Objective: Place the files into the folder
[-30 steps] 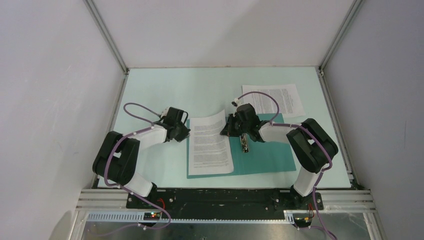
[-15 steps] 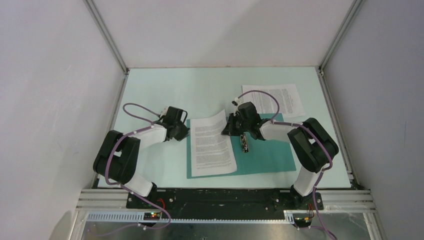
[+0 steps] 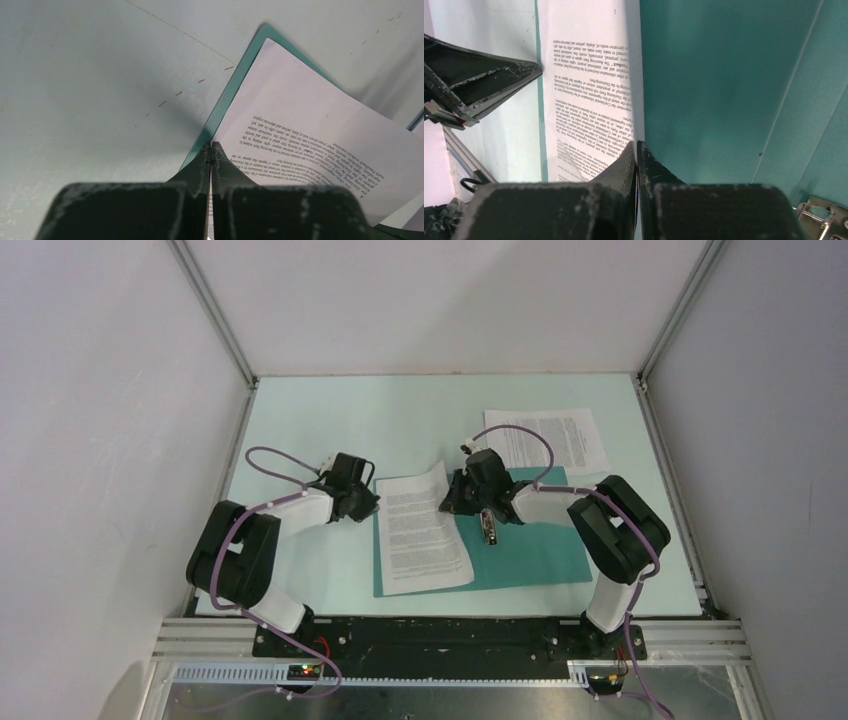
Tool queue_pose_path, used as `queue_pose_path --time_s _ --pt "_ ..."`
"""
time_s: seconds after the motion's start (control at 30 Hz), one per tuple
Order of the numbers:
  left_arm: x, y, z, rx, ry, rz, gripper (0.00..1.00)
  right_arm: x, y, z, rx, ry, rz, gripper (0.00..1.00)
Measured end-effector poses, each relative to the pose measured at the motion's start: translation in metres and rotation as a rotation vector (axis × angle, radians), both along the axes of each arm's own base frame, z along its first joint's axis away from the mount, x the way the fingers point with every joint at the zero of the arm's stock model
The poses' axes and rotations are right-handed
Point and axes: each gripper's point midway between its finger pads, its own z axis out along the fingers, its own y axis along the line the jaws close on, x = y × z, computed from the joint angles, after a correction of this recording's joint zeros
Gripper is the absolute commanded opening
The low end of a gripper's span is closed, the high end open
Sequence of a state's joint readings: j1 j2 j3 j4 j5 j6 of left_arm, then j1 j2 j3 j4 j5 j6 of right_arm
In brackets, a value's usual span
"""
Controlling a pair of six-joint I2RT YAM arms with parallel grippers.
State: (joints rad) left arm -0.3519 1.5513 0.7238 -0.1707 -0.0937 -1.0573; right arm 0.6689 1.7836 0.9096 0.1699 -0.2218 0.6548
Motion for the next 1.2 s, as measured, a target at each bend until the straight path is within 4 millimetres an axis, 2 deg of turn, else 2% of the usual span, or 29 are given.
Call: queue_pose_path --time_s 0.03,0.1,0.17,0.23,0.47,1.2 --pt "0.0 0.0 0.0 0.0 0.0 0.0 0.0 0.002 -0.001 -0.001 -0.005 -0.001 -0.012 0.32" --pt "0.0 0.0 0.0 0.0 0.0 0.0 0.0 0.004 -0.005 -0.002 -0.017 0.0 -0.033 0.48" --pt "0.0 0.0 0.0 0.0 0.0 0.0 0.0 0.005 -0.01 -0.005 -0.036 0.004 -0.043 0.55" --pt "0.0 0.0 0.0 0.0 0.0 0.0 0.0 0.005 -0.016 -0.005 -0.047 0.01 -0.057 0.58" --pt "0.0 0.0 0.0 -0.001 -0.001 0.001 0.0 -0.017 -0.035 -0.003 -0.065 0.035 -0.064 0.59" --pt "0.0 0.0 0.0 -0.004 0.001 0.007 0.0 -0.115 -0.05 -0.012 -0.146 0.169 -0.05 0.56"
